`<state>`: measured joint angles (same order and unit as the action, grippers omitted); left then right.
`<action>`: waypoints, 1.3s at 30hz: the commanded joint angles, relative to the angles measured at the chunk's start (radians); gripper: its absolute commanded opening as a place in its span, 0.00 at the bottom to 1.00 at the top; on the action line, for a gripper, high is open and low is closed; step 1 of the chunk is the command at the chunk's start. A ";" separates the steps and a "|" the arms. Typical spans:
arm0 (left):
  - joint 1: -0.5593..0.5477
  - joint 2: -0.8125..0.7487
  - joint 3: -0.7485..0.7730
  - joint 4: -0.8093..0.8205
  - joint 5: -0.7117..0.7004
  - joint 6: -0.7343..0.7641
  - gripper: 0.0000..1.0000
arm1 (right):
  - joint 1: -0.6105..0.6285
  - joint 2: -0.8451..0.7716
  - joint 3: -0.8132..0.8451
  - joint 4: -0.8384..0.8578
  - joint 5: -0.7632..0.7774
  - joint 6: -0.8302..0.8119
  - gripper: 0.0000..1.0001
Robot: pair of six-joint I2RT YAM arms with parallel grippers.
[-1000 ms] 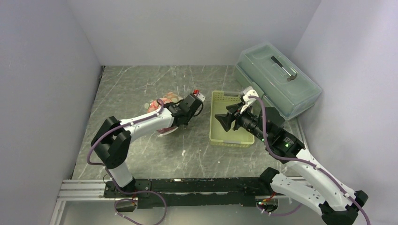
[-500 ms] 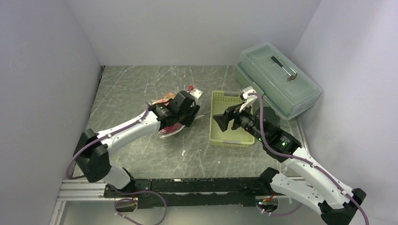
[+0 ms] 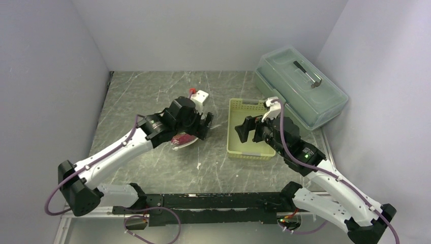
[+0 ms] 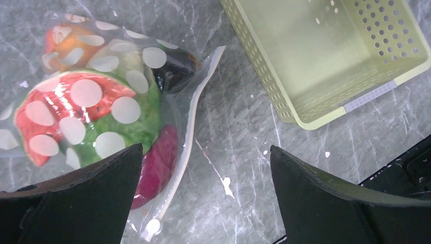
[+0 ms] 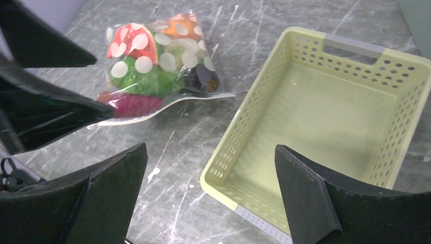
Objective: Place the food in the zip-top bag and seal the zipper
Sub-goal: Place the zipper food storage bag at the center of the board, then reset both arms
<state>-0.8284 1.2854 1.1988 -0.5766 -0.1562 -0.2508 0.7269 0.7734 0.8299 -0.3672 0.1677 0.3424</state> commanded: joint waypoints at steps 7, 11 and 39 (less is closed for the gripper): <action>-0.002 -0.188 -0.030 -0.081 -0.162 -0.006 1.00 | -0.003 0.010 0.057 -0.133 0.257 0.198 1.00; -0.002 -0.248 -0.032 -0.130 -0.202 0.009 1.00 | -0.003 0.013 0.080 -0.177 0.254 0.186 1.00; 0.153 -0.457 -0.175 -0.070 -0.144 0.062 1.00 | -0.003 -0.035 0.117 -0.197 0.336 0.035 1.00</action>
<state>-0.7368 0.8150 1.0290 -0.7036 -0.3927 -0.2001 0.7269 0.7441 0.9157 -0.6220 0.5137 0.4007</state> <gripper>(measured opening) 0.996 0.994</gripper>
